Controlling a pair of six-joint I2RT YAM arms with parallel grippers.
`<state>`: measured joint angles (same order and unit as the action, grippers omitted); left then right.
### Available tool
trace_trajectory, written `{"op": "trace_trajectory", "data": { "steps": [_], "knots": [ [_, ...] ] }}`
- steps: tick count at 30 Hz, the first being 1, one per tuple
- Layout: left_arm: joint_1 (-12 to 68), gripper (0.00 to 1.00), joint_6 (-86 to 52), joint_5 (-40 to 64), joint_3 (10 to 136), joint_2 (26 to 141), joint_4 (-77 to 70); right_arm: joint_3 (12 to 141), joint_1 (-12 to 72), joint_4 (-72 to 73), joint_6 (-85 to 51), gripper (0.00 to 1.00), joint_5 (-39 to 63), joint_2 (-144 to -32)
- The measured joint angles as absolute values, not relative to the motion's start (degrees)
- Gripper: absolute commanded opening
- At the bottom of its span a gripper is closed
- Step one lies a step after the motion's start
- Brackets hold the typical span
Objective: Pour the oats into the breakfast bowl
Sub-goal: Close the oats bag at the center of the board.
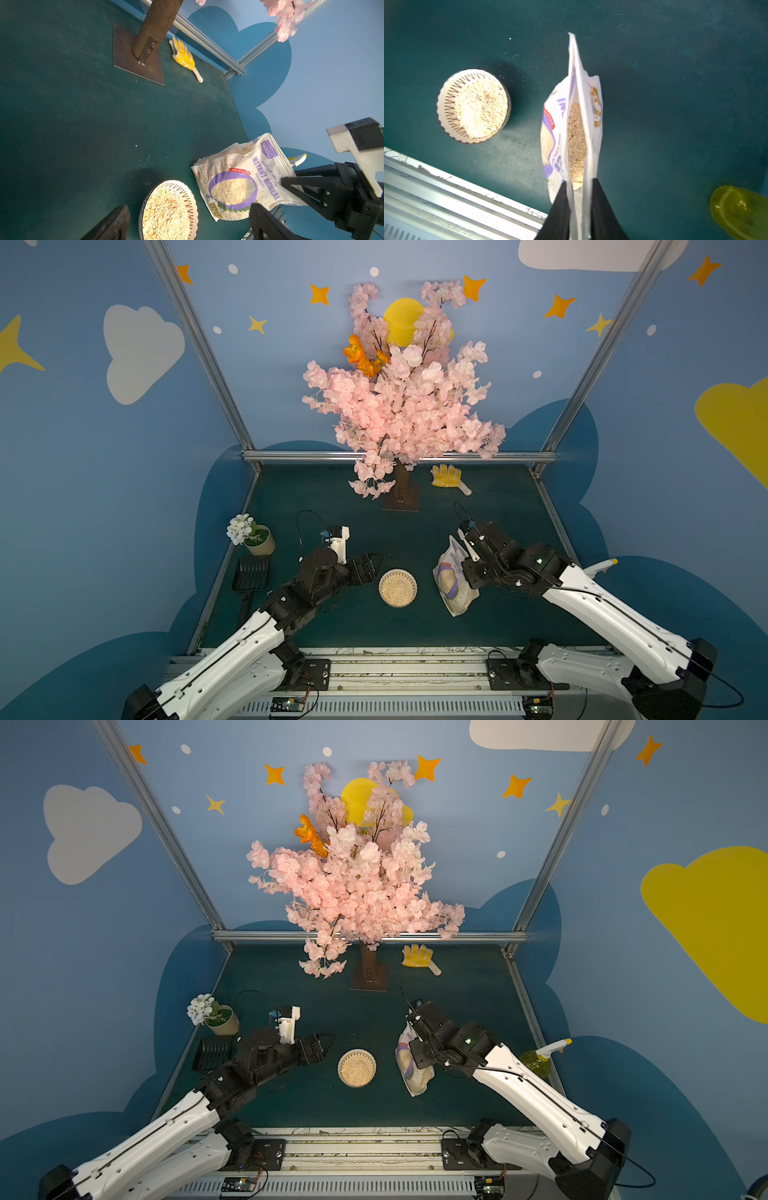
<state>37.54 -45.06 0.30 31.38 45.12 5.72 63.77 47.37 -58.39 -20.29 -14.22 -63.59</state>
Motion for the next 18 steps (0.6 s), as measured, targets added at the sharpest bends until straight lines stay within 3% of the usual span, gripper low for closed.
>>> {"op": "trace_trajectory", "data": {
  "steps": [2, 7, 9, 11, 18],
  "knots": [
    [37.5, 0.94, -45.1, 0.3, 31.4, 45.2, 5.6, 63.8, 47.4, -59.0, -20.3, 0.44, -14.1, -64.0],
    [37.6, 0.94, -45.3, 0.3, 31.4, 45.2, 5.5, 63.3, 47.4, -58.9, -20.7, 0.39, -13.9, -63.5],
    [37.6, 0.94, -45.3, 0.3, 31.4, 45.2, 5.5, 62.7, 47.4, -58.5, -20.5, 0.26, -13.8, -62.9],
    [37.6, 0.94, -45.3, 0.3, 31.4, 45.2, 5.5, 62.5, 47.3, -58.1, -20.5, 0.00, -13.4, -63.0],
    [37.7, 0.94, -45.3, 0.3, 31.4, 45.2, 5.5, 63.6, 47.1, -57.7, -21.7, 0.00, -12.9, -64.7]
  ]
}}
